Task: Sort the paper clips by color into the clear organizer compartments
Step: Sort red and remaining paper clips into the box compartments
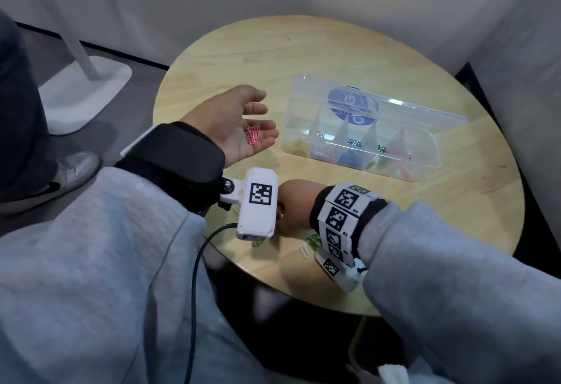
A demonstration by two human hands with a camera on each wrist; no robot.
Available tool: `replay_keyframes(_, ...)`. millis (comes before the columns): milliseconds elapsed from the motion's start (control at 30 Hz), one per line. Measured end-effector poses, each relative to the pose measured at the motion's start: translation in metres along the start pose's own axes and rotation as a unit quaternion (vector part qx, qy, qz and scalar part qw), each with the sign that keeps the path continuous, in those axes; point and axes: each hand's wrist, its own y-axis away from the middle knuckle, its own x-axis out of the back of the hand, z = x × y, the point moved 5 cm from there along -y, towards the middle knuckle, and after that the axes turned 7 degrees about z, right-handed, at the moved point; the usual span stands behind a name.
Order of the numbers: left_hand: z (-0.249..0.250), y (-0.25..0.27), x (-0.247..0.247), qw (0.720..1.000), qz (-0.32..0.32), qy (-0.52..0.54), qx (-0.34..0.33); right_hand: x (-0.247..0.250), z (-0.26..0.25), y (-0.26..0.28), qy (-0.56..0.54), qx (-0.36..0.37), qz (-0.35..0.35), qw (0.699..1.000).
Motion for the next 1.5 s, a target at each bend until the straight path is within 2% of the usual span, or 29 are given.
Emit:
replay_keyframes(167, 0.000, 0.001, -0.020, 1.000, -0.006, -0.009, -0.022, 0.003, 0.018, 0.005, -0.068, -0.021, 0.002, 0.997)
replay_keyframes(267, -0.004, -0.001, -0.037, 0.999, -0.016, -0.034, -0.028, 0.028, 0.053, 0.026, -0.215, -0.054, 0.035, 0.974)
replay_keyframes(333, -0.011, -0.002, -0.049, 0.999, -0.021, -0.042, -0.024, 0.041, 0.087, 0.045, -0.362, -0.087, 0.060, 0.926)
replay_keyframes(367, -0.015, -0.002, -0.057, 0.999, -0.025, -0.038, -0.019, 0.046, 0.104, 0.055, -0.446, -0.104, 0.080, 0.885)
replay_keyframes(433, -0.023, -0.002, -0.075, 0.999, -0.049, -0.015, 0.001, 0.053, 0.141, 0.075, -0.594, -0.136, 0.143, 0.780)
replay_keyframes(500, -0.027, -0.002, -0.095, 0.997, -0.075, 0.001, 0.014, 0.057, 0.174, 0.094, -0.674, -0.160, 0.206, 0.691)
replay_keyframes(600, -0.031, -0.005, -0.125, 0.995, -0.098, -0.021, 0.019, 0.055, 0.211, 0.113, -0.725, -0.189, 0.272, 0.604)
replay_keyframes(733, -0.040, -0.007, -0.170, 0.990, -0.120, -0.058, 0.035, 0.053, 0.237, 0.111, -0.743, -0.227, 0.307, 0.550)
replay_keyframes(867, -0.047, -0.011, -0.208, 0.989, -0.130, -0.052, 0.047, 0.058, 0.240, 0.100, -0.786, -0.210, 0.304, 0.496)
replay_keyframes(967, -0.047, -0.014, -0.227, 0.991, -0.124, -0.035, 0.044, 0.060, 0.242, 0.097, -0.794, -0.195, 0.306, 0.488)
replay_keyframes(1067, -0.049, -0.017, -0.241, 0.991, -0.120, -0.031, 0.042, 0.056, 0.249, 0.097, -0.804, -0.206, 0.305, 0.467)
replay_keyframes(1133, -0.052, -0.019, -0.246, 0.993, -0.109, -0.031, 0.039, 0.054, 0.249, 0.098, -0.808, -0.202, 0.294, 0.469)
replay_keyframes(1167, -0.055, -0.019, -0.249, 0.994, -0.102, -0.033, 0.035, 0.055, 0.248, 0.100, -0.803, -0.196, 0.286, 0.484)
replay_keyframes(1200, -0.057, -0.021, -0.251, 0.994, -0.096, -0.031, 0.029, 0.056, 0.246, 0.103, -0.788, -0.193, 0.277, 0.515)
replay_keyframes(1300, -0.063, -0.022, -0.259, 0.995, -0.100, -0.014, 0.017, 0.060, 0.252, 0.122, -0.674, -0.215, 0.256, 0.659)
replay_keyframes(1367, -0.065, -0.022, -0.264, 0.994, -0.109, -0.018, 0.018, 0.060, 0.258, 0.136, -0.584, -0.223, 0.244, 0.742)
replay_keyframes(1433, -0.067, -0.019, -0.267, 0.993, -0.105, -0.045, 0.000, 0.056, 0.265, 0.150, -0.505, -0.246, 0.236, 0.793)
replay_keyframes(1500, -0.068, -0.018, -0.264, 0.994, -0.084, -0.064, -0.026, 0.049, 0.268, 0.159, -0.448, -0.263, 0.223, 0.825)
